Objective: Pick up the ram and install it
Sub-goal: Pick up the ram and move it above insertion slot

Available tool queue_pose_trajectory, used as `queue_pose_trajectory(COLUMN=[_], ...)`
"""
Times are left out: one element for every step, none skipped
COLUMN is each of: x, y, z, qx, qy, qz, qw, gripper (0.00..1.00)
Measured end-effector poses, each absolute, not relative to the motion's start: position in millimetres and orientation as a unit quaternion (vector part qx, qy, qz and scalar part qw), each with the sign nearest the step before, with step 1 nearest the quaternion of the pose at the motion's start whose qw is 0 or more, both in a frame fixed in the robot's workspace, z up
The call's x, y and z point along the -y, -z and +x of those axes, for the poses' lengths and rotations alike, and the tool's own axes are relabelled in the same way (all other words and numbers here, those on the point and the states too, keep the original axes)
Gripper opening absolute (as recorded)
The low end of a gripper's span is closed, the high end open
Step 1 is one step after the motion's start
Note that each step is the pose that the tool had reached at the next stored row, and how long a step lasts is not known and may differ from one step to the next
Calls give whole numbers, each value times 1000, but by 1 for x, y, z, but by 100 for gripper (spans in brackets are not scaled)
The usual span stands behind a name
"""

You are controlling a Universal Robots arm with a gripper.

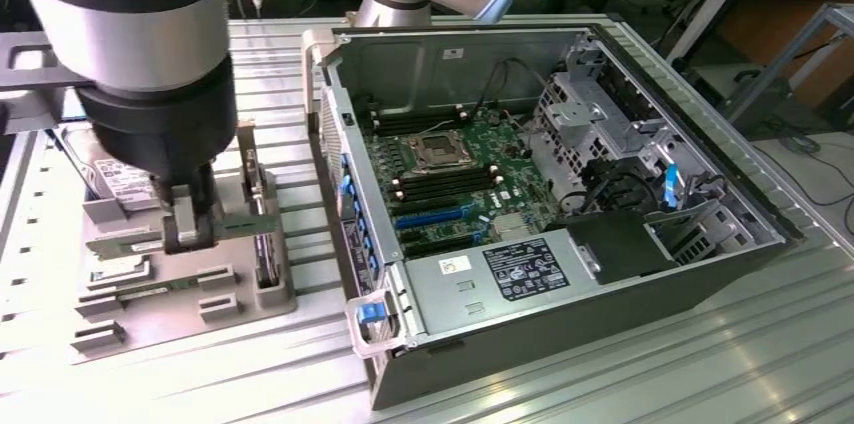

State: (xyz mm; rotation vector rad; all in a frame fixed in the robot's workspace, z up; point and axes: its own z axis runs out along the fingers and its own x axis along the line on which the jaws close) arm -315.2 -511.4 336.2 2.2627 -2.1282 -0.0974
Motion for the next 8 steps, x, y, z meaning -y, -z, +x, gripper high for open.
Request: queue_pose_trajectory(x=[511,511,511,511,511,511,511,511], y=[-338,-341,-345,-349,-356,-363,-367,-369], z=[-310,-304,-296,-289,-281,-273,-267,-260], qx=[685,685,685,685,685,685,685,685], qy=[32,32,32,32,33,33,33,33], qz=[728,728,728,728,728,728,728,728], qw=[17,18,18,18,18,18,18,18], gripper=[14,14,14,14,14,14,14,14])
